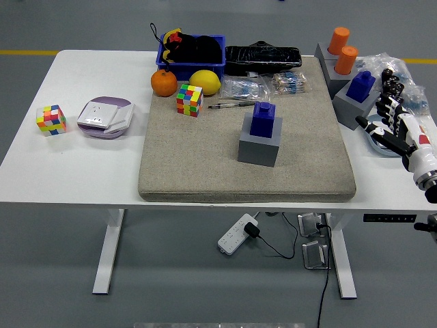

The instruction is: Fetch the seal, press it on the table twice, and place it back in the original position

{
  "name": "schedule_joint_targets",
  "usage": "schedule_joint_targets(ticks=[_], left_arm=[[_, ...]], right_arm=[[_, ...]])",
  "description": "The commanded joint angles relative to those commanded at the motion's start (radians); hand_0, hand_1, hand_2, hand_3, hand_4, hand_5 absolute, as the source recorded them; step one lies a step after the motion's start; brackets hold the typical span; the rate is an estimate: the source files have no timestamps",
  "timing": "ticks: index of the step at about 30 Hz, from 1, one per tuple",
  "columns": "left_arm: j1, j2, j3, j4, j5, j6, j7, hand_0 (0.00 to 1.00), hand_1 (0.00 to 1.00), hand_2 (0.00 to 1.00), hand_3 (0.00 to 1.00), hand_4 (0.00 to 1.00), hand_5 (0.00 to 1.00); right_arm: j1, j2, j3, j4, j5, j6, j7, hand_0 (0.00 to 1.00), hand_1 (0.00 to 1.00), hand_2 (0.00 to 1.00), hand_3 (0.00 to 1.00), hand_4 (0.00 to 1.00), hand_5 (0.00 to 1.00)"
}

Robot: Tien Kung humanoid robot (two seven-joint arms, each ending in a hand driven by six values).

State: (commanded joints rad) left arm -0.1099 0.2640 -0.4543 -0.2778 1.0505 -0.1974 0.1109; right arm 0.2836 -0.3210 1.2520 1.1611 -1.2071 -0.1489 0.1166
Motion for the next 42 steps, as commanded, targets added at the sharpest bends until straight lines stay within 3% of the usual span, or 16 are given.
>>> schedule_joint_targets(ticks=[42], left_arm=[[0.007,-0.015,-0.036,0.003,0.006,-0.005,0.005,0.823,0.789,0.753,0.812,0.719,0.377]], right_arm=[[-0.020,0.006,0.081,0.045,-0.033,0.015,-0.052,0.952,0.914,0.896,0.937,0.998,0.535]])
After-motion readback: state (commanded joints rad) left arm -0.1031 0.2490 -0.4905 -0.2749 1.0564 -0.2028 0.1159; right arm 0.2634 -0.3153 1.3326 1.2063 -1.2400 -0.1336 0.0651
